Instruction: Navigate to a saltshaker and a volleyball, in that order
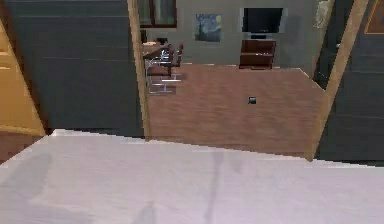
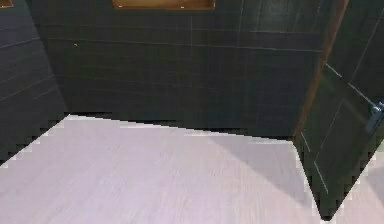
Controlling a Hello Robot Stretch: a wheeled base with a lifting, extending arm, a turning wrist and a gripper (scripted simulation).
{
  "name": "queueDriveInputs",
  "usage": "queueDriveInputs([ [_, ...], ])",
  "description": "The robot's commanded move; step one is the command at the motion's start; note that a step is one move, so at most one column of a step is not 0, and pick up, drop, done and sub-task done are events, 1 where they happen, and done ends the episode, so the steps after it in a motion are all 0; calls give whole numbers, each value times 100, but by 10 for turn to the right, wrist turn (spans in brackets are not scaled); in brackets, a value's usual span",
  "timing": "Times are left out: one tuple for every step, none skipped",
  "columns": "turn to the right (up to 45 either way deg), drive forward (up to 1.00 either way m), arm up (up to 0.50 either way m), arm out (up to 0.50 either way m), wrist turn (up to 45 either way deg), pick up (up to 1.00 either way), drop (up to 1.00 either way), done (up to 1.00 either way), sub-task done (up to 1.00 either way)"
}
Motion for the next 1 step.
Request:
queueDriveInputs([
  [420,0,0,0,0,0,0,0,0],
])
